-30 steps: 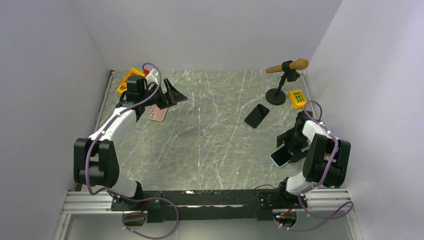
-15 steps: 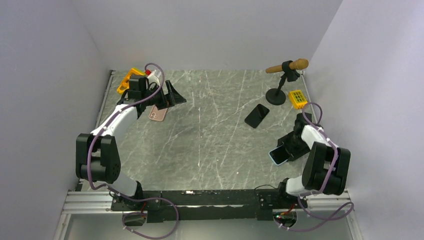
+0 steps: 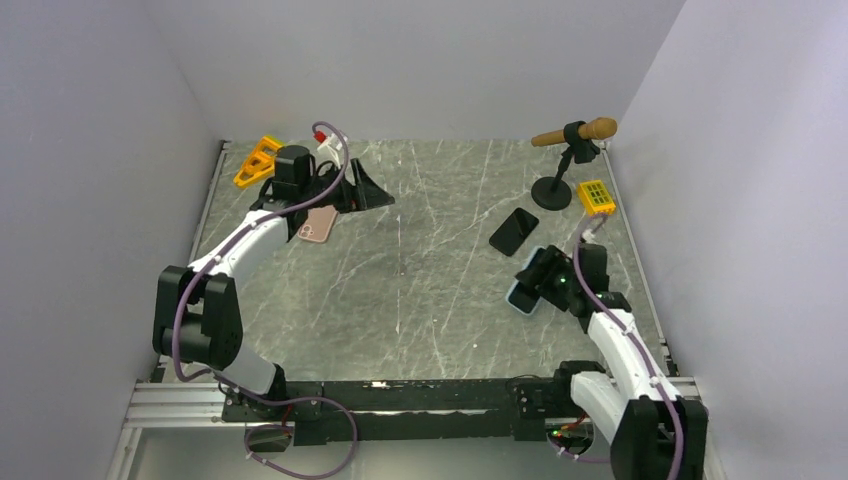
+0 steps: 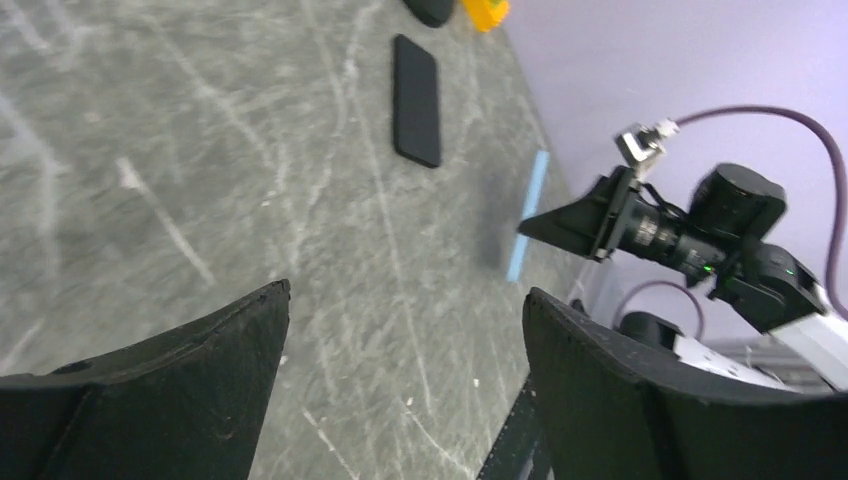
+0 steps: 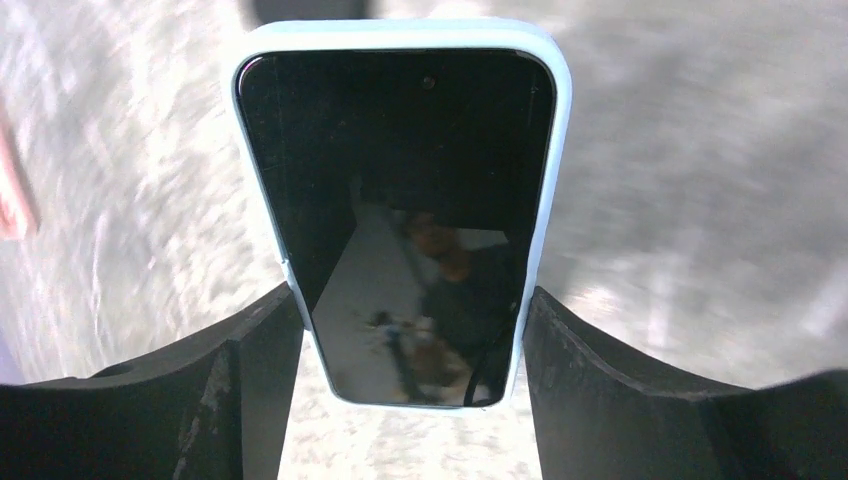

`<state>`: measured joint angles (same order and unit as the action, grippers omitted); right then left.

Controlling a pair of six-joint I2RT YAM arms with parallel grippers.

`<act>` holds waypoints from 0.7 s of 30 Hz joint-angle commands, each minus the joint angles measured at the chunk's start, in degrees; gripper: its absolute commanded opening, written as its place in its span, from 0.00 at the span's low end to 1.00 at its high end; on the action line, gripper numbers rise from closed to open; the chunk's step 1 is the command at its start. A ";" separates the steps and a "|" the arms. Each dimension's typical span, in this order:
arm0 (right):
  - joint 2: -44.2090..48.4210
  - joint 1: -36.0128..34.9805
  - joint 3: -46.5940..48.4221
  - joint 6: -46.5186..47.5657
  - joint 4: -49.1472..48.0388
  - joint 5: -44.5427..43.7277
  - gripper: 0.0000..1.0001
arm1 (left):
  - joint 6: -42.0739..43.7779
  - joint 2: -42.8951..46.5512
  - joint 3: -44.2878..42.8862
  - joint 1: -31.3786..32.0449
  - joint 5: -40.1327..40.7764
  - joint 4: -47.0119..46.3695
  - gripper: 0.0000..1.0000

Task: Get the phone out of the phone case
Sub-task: Pick up the phone at the center of the board.

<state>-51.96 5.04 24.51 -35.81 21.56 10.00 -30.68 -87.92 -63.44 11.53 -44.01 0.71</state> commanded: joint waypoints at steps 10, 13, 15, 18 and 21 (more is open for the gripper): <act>-10.18 -33.01 11.04 1.87 -25.25 -6.08 0.00 | -4.61 -0.29 0.92 6.04 -2.62 -7.23 0.91; -13.91 -39.12 14.23 0.01 -27.70 -9.79 0.00 | -1.95 0.79 1.01 7.34 2.16 -3.94 0.74; -16.14 -41.61 16.19 -1.53 -28.59 -11.61 0.00 | 0.33 0.18 -0.50 8.12 3.85 0.60 0.48; -19.07 -43.33 18.94 -3.09 -29.66 -11.04 0.00 | 0.06 -1.46 -1.15 8.71 2.66 1.48 0.53; -21.70 -45.26 21.93 -2.91 -29.05 -11.43 0.00 | -1.47 -2.38 -0.30 9.44 1.51 -0.26 0.63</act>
<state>-72.07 -38.54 40.47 -36.80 -0.43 1.28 -33.17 -89.84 -62.15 20.12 -42.68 0.23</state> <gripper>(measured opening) 0.731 0.588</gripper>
